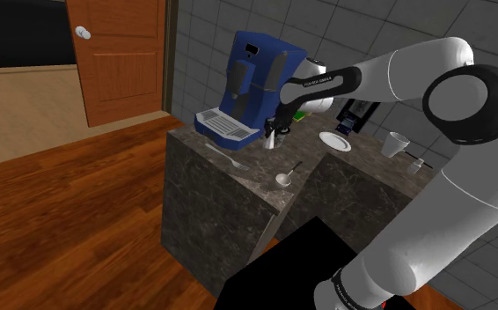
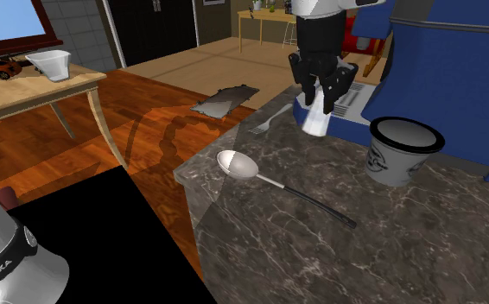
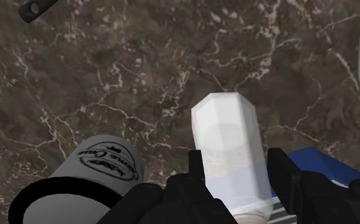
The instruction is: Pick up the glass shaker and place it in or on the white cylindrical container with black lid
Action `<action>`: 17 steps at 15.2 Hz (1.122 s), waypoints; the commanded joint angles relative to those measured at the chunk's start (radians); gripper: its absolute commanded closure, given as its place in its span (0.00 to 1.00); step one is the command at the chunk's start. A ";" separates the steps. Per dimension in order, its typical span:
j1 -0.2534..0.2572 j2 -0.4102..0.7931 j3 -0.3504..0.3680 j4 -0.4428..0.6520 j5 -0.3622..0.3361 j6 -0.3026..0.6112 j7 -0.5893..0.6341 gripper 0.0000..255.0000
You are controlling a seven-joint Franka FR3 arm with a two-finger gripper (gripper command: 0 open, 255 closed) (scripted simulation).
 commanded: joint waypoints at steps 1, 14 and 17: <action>0.000 -0.012 -0.001 0.015 -0.003 -0.027 0.001 1.00; 0.001 -0.078 0.001 0.120 -0.022 -0.196 0.015 1.00; 0.001 -0.088 0.001 0.149 -0.024 -0.236 0.016 1.00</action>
